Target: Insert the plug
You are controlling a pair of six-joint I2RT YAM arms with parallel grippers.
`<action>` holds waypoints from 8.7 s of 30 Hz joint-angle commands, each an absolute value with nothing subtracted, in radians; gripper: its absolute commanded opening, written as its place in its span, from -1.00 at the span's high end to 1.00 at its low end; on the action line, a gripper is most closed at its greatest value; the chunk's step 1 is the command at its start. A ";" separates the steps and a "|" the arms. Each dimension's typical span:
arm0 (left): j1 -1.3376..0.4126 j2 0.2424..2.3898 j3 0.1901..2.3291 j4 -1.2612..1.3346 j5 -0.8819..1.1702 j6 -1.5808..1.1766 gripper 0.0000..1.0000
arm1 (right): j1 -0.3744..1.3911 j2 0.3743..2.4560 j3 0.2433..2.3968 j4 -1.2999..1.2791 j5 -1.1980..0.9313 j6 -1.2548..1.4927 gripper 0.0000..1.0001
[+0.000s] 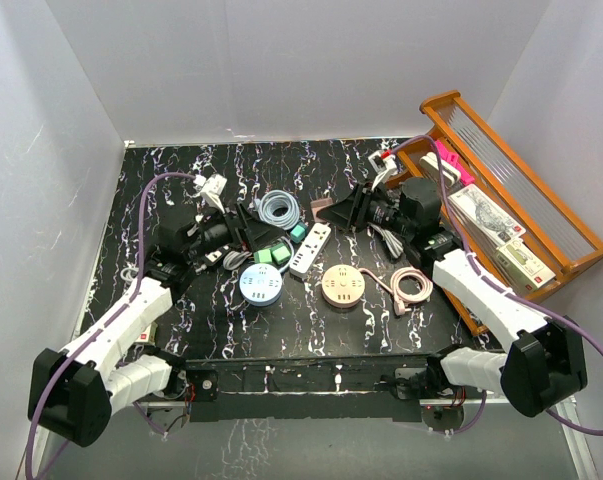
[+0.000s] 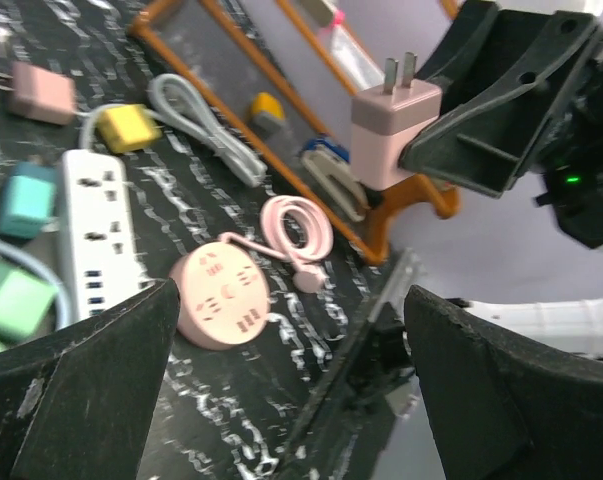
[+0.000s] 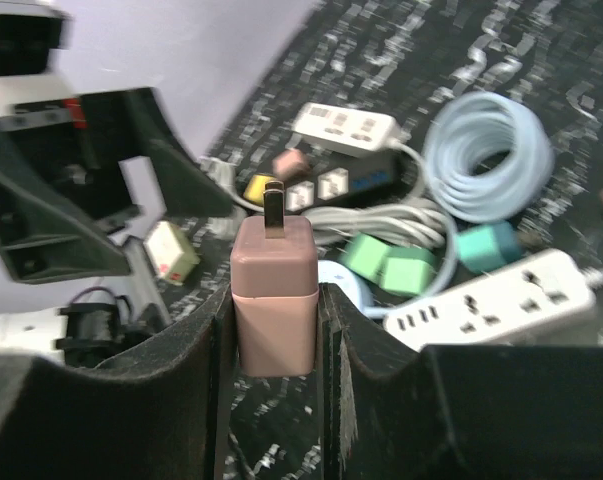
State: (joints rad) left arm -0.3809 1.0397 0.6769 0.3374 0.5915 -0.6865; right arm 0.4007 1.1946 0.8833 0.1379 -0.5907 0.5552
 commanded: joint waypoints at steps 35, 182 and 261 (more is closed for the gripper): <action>-0.422 1.167 0.630 0.773 0.906 -0.999 0.39 | 0.522 1.346 0.980 0.202 -1.031 0.517 0.63; -0.416 0.731 0.726 -0.036 -0.001 -0.310 -0.97 | 0.607 1.471 1.126 -0.838 0.133 0.551 1.00; -0.416 0.747 0.725 -0.041 -0.006 -0.307 -0.97 | 0.652 1.587 0.976 -0.799 0.264 0.618 1.00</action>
State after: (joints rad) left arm -0.4187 0.7509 0.7238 -0.0540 -0.0109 -0.3172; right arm 0.6369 1.4887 1.0103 -0.7658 0.1955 0.6163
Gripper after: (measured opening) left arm 0.983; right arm 0.294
